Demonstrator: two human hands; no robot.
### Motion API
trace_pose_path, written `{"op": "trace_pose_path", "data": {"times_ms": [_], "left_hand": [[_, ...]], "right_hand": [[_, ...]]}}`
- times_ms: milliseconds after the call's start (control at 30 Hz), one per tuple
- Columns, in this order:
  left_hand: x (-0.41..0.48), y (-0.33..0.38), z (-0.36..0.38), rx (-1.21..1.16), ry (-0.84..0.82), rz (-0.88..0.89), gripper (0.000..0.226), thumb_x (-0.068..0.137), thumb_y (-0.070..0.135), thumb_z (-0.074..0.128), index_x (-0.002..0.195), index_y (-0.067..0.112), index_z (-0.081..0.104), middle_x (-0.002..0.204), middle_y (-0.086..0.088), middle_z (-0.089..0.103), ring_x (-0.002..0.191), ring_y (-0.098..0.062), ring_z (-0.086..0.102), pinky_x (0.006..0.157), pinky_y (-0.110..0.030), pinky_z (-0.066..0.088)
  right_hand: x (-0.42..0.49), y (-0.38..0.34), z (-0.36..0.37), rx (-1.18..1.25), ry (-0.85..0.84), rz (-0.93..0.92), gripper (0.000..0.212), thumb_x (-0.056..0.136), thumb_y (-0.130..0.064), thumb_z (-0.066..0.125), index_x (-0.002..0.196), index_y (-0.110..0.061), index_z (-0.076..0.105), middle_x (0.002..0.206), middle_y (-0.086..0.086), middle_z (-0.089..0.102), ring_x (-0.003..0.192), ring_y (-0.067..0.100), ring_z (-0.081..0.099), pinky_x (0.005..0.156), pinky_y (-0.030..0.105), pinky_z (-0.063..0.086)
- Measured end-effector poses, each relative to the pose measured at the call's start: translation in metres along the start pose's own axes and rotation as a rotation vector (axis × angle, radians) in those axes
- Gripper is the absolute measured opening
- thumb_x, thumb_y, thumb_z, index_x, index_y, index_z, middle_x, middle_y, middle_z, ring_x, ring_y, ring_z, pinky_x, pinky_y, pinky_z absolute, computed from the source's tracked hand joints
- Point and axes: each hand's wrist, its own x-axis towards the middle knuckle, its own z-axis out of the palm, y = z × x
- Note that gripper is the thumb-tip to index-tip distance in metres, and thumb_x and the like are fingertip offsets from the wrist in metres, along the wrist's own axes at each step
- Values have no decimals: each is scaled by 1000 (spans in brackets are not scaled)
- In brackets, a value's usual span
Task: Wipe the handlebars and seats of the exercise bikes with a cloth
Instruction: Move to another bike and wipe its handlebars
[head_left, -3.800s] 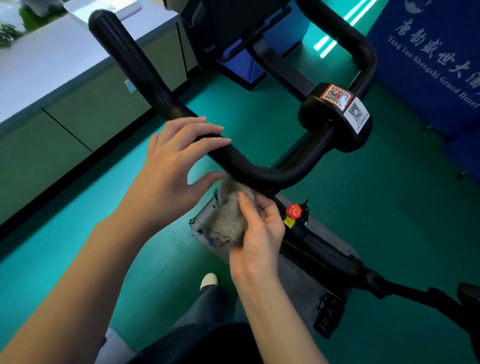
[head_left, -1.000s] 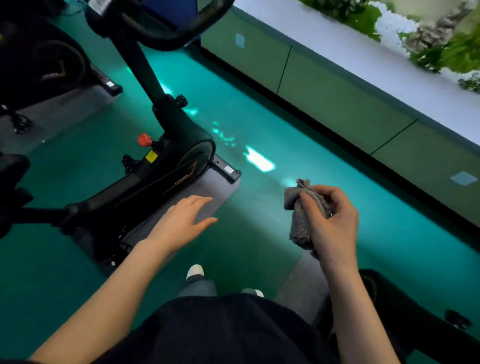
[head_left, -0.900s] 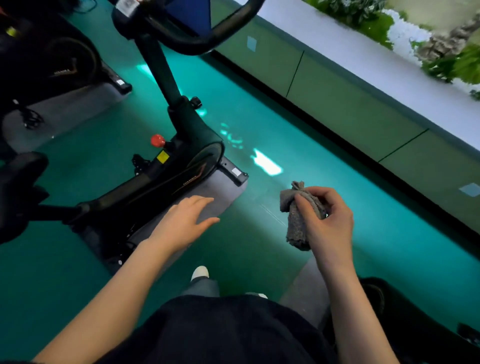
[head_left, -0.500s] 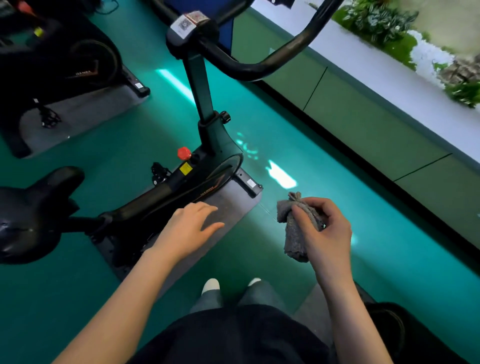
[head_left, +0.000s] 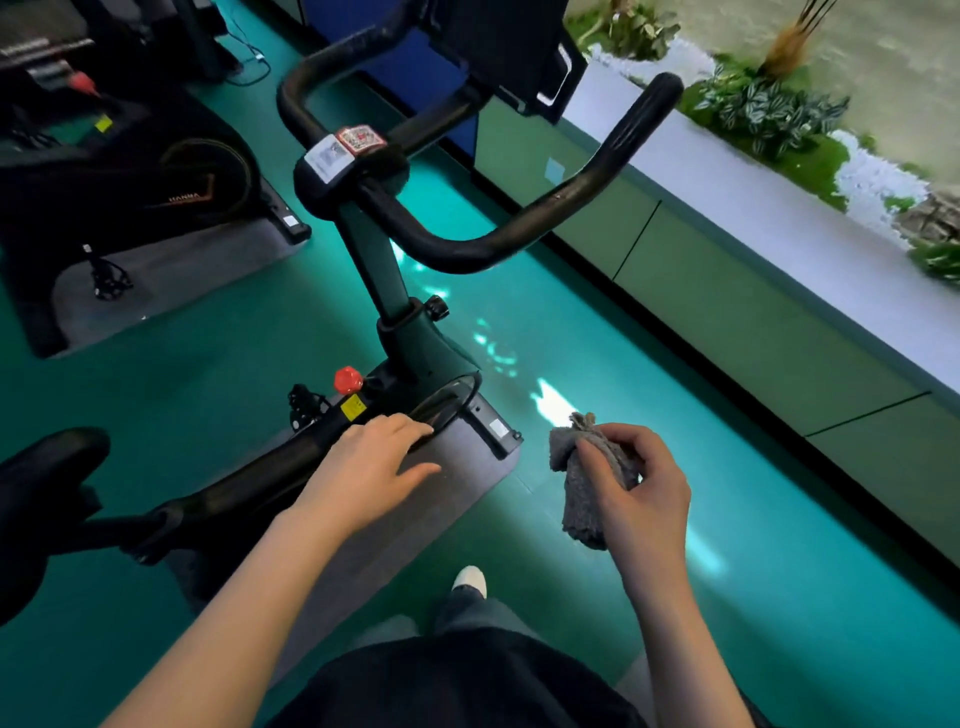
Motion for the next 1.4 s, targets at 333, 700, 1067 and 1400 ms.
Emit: {"op": "trace_pose_path", "data": {"times_ms": [333,700,1067,1400], "left_hand": [[35,0,-58,-61,251,-43,48,85,44,61,126,20,55,120,6,57,110,-17,54,94,-40,45],[85,-59,-139,-115,384,74,58,82,50,49,128,16,56,128,5,55,120,-15,49,100,-28,30],[169,-62,-179,-115,214,479,68,86,57,42,144,23,34,147,9,36,137,-8,28,113,-23,13],[238,19,-153,-130,104,655,66,90,57,40,146,26,26,147,9,34,133,-10,30,107,-29,24]], "right_hand": [[82,-19,-4,44,60,-5,15,79,-11,71,82,-25,65,89,-2,68,85,16,62,77,28,47],[115,-76,55,86,154,-48,15,81,-10,71,82,-24,66,88,-5,67,84,14,61,78,32,48],[113,-107,100,15,415,13,17,81,-11,72,81,-26,65,89,-2,68,81,11,61,72,16,47],[171,-121,81,-22,566,-91,11,84,-8,69,88,-17,64,88,-5,65,80,-4,57,73,7,42]]}}
